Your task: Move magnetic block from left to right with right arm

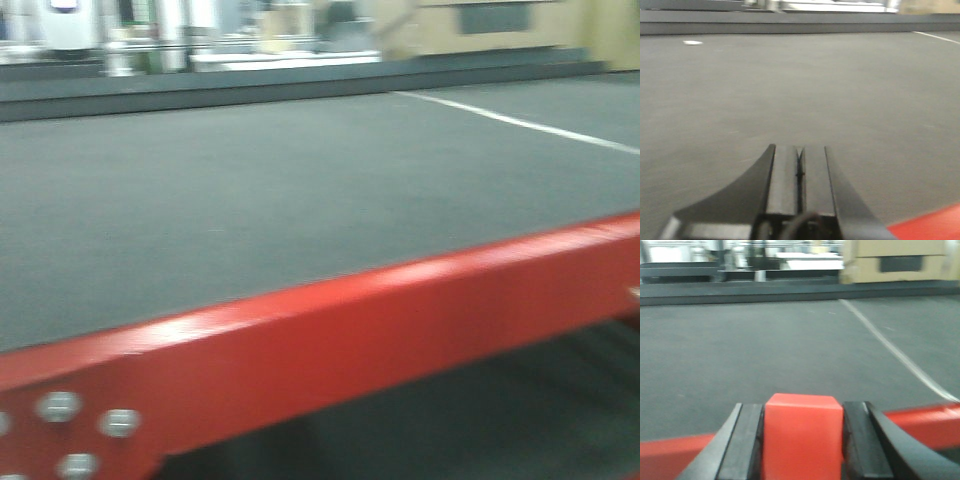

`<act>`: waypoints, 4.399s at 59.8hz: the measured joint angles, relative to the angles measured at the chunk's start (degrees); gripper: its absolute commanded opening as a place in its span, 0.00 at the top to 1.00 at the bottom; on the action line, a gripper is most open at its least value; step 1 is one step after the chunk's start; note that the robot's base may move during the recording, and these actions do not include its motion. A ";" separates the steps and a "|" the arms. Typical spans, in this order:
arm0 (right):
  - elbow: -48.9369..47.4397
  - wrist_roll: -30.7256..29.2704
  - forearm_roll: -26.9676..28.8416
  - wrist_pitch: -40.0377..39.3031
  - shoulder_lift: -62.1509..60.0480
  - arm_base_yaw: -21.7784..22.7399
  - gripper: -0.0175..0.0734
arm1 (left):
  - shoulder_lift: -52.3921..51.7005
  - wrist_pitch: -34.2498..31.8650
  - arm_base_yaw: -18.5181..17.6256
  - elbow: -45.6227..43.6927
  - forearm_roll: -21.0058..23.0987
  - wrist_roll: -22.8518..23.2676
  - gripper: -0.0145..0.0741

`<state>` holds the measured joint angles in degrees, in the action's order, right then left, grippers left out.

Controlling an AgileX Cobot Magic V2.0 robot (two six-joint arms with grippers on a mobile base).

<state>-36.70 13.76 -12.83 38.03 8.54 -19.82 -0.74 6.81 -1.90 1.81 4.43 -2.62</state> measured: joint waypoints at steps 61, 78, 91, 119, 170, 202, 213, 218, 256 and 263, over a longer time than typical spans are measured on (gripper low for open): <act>0.00 0.00 0.00 0.00 0.00 0.00 0.61 | 0.00 -0.96 -4.02 0.00 3.49 0.00 0.97; 0.00 0.00 0.00 0.00 0.00 0.00 0.61 | 0.00 -3.36 -4.12 0.00 1.05 0.00 0.97; 0.00 0.00 0.00 0.00 0.00 0.00 0.61 | 0.00 -4.68 -4.25 0.00 0.39 0.00 0.97; 0.00 0.00 0.00 0.00 0.00 0.00 0.61 | 0.00 -4.68 -4.25 0.00 0.39 0.00 0.97; 0.05 0.00 0.00 0.11 -0.10 0.00 0.61 | 0.00 -4.68 -4.59 0.00 0.39 0.00 0.97; 0.05 0.00 0.00 0.11 -0.10 0.00 0.61 | 0.00 -4.68 -4.59 0.00 0.39 0.00 0.97; 0.05 0.00 0.00 0.11 -0.10 0.00 0.61 | 0.00 -4.68 -4.59 0.00 0.39 0.00 0.97; 0.05 0.00 0.00 0.11 -0.10 0.00 0.61 | 0.00 -4.68 -4.59 0.00 0.39 0.00 0.97; 0.05 0.00 0.00 0.11 -0.10 0.00 0.61 | 0.00 -4.68 -4.59 0.00 0.39 0.00 0.97; 0.05 0.00 0.00 0.11 -0.10 0.00 0.61 | 0.00 -4.68 -4.59 0.00 0.39 0.00 0.97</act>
<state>-36.65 13.76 -12.83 38.14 8.43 -19.82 -0.74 2.13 -6.49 1.81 4.82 -2.62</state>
